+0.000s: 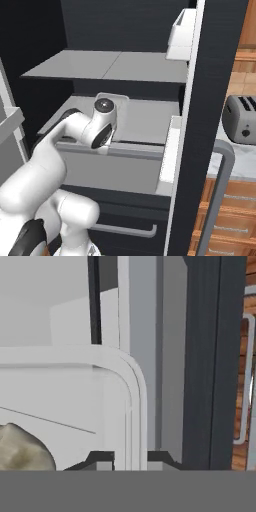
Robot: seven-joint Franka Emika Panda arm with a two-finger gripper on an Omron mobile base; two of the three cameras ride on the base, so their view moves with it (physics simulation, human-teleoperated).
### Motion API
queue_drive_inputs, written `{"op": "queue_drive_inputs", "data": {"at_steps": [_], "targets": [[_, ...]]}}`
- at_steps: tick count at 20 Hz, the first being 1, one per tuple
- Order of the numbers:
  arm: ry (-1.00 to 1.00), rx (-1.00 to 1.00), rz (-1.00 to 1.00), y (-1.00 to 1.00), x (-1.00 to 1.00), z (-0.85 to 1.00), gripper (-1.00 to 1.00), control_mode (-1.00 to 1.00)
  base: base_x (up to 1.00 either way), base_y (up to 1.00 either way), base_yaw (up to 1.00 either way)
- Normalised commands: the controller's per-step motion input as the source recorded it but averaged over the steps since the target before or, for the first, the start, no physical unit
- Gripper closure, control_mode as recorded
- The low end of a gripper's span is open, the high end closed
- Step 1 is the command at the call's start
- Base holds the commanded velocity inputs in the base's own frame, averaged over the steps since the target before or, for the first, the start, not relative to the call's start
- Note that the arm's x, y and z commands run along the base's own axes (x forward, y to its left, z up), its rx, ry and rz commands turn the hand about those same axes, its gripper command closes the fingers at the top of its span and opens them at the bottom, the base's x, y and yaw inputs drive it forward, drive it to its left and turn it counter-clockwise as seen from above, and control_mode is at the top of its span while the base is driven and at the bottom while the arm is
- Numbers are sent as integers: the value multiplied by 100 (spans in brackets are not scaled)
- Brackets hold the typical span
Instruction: Place two dumplings into each of the tupperware containers and then place the containers in the fridge.
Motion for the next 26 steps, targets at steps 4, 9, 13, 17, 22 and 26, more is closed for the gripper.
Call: {"op": "queue_drive_inputs", "data": {"at_steps": [4,9,13,17,22,26], "targets": [[0,1,0,0,58,-22,100,-100,0,0,0],[0,0,0,0,35,-39,100,-100,0,0,0],[0,0,0,0,34,-38,100,-100,0,0,0],[0,1,0,0,61,-11,100,-100,0,0,0],[0,2,0,0,69,-1,100,-100,0,0,0],[-2,0,0,0,34,-1,100,-100,0,0,0]]}}
